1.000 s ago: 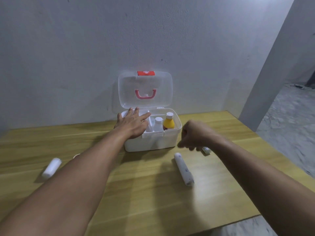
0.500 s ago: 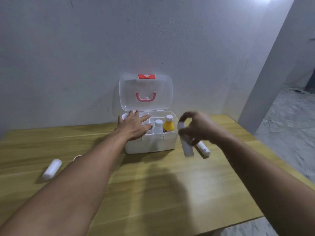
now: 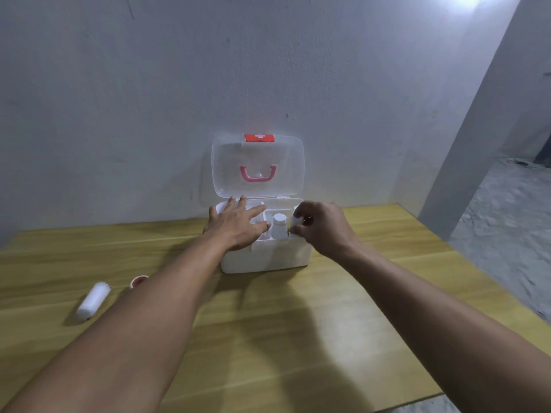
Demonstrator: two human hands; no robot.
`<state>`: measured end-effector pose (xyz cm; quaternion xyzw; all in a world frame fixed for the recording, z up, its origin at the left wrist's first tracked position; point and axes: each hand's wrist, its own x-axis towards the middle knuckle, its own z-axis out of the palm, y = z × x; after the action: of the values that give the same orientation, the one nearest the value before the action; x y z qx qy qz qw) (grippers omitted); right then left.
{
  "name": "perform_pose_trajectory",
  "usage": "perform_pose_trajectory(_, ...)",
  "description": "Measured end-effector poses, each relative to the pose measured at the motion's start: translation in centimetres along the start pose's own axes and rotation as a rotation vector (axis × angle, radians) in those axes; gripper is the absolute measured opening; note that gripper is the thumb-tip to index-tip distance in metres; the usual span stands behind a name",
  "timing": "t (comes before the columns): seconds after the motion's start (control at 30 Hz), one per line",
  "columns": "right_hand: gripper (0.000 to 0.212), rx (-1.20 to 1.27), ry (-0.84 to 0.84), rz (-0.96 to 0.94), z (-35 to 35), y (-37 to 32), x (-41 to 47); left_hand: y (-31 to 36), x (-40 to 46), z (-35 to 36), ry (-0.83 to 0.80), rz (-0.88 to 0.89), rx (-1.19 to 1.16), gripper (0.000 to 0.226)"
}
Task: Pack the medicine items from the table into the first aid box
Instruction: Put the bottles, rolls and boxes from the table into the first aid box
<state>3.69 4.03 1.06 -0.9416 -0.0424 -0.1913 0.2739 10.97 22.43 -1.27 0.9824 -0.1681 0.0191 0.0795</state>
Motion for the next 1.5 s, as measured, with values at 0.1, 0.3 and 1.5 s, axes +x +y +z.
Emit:
perform_pose_trajectory(0.1, 0.017, -0.129, -0.055, -0.044, 0.4, 0.1, -0.3, 0.0, 0.1, 0.0, 0.005, 0.003, 0.002, 0.059)
perform_pose_trajectory(0.3, 0.029, -0.079, -0.059, 0.023, -0.8, 0.5, 0.0, 0.0, 0.2, 0.1, -0.003, -0.007, -0.001, 0.059)
perform_pose_trajectory(1.5, 0.011, 0.081, 0.154, 0.039, 0.1, 2.5, -0.6, 0.0, 0.1, 0.0, -0.011, -0.005, 0.015, 0.059)
